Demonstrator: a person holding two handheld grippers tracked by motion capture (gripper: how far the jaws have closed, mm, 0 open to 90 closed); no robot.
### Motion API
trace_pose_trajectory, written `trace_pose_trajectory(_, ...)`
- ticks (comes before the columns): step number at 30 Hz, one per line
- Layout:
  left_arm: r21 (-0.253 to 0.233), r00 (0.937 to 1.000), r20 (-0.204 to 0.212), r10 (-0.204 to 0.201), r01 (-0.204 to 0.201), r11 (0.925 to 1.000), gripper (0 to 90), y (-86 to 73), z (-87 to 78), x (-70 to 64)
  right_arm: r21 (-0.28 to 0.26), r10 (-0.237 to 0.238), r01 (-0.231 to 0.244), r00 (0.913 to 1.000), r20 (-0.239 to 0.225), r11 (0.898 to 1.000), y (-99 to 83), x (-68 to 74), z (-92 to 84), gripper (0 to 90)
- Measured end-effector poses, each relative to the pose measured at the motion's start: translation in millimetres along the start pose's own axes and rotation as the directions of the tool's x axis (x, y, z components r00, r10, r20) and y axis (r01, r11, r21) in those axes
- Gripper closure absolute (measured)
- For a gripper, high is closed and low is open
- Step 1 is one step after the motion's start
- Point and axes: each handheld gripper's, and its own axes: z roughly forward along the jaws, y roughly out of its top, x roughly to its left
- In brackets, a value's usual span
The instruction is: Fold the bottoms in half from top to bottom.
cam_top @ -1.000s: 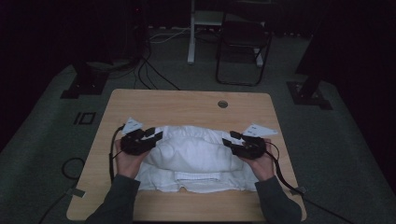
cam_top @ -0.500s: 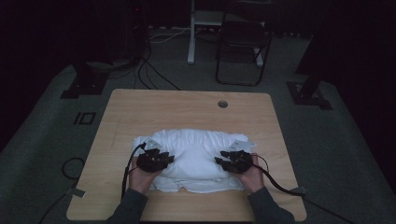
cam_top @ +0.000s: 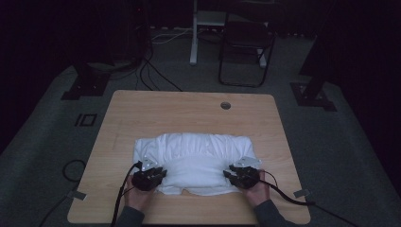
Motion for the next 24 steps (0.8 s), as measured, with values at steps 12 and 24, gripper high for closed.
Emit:
trace_pose_trajectory(12, -0.028, 0.9997, 0.007, -0.024, 0.024, 0.9993, 73.9, -14.6, -10.4, -5.2, 0.009, 0.023, -0.023, 0.9996, -0.014, 1.0, -9.4, 14.0, -9.6, 62.2)
trace_pose_trajectory(24, -0.19, 0.9949, 0.101, -0.006, 0.025, 0.9815, 47.7, -5.8, -31.7, 1.0, -0.006, 0.013, -0.013, 0.9991, -0.039, 1.0, -10.8, 9.9, -9.1, 61.6)
